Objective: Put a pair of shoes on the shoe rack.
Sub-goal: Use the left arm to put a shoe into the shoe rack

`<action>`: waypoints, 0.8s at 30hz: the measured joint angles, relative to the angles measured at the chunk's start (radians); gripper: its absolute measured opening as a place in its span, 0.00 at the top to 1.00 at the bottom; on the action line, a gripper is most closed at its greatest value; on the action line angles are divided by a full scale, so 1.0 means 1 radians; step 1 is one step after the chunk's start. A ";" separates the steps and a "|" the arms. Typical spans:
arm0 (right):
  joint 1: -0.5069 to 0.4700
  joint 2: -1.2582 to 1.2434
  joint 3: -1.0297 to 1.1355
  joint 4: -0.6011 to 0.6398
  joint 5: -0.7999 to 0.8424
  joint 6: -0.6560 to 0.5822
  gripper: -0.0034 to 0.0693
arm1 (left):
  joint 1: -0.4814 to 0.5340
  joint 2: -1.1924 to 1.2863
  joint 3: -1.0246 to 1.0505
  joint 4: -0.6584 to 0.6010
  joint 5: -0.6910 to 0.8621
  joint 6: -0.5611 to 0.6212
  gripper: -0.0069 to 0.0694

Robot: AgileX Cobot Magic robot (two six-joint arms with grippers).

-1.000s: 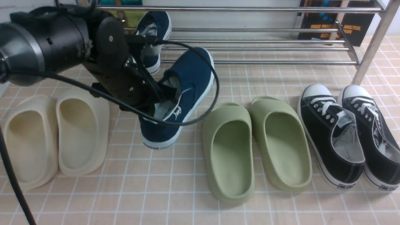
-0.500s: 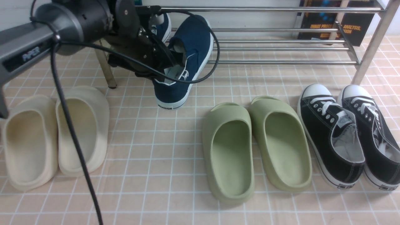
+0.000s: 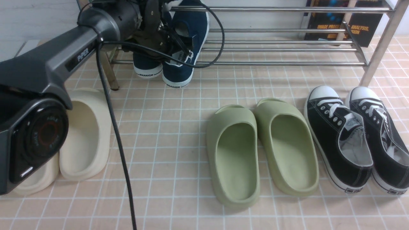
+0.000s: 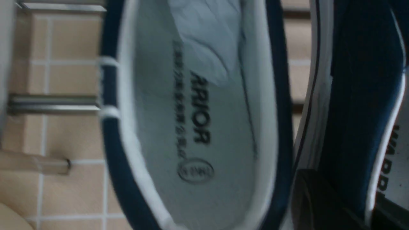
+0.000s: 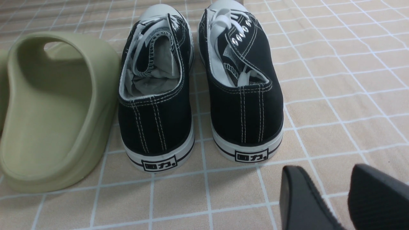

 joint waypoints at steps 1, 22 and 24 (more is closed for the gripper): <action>0.000 0.000 0.000 0.000 0.000 0.000 0.62 | 0.000 0.004 -0.009 0.029 -0.012 -0.032 0.87; 0.000 0.000 0.000 0.001 0.000 0.000 0.62 | 0.000 -0.020 -0.057 0.090 0.026 -0.106 0.43; 0.000 0.000 0.000 0.001 0.000 0.000 0.62 | 0.000 -0.059 -0.061 0.114 0.098 -0.080 0.43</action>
